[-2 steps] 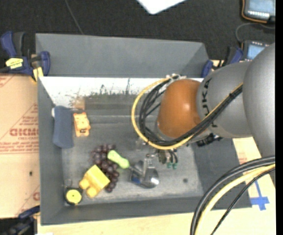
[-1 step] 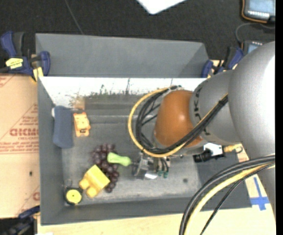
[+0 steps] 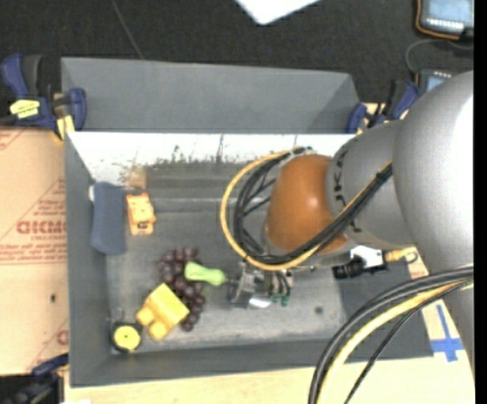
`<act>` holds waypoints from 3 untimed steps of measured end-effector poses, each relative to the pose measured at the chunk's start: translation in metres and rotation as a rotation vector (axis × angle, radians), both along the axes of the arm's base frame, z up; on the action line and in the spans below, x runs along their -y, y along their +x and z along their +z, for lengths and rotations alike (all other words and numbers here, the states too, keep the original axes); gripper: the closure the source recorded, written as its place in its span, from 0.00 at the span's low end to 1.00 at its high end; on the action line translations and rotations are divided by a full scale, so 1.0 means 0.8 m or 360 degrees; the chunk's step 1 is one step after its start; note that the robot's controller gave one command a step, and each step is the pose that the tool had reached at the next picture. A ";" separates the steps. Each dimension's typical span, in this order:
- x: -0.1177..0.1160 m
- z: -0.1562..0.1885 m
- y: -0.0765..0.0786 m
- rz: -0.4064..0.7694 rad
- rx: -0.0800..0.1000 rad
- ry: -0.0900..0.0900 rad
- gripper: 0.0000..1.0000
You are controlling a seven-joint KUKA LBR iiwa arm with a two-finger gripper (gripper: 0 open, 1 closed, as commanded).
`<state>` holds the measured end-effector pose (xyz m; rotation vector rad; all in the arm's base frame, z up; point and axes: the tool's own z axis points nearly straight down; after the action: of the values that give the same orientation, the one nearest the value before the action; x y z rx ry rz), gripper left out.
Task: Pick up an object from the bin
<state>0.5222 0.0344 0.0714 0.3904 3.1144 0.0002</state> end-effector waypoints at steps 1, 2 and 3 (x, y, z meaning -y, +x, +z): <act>-0.011 0.142 -0.011 0.0006 0.0003 -0.0001 1.00; -0.011 0.142 -0.011 0.0006 0.0003 -0.0001 1.00; -0.014 0.144 -0.005 -0.0039 0.0008 0.0000 1.00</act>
Offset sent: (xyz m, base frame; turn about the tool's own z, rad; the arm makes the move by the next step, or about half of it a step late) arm 0.0000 0.0000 0.0000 0.0000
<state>0.5181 0.0454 0.1864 0.4278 3.1047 0.0015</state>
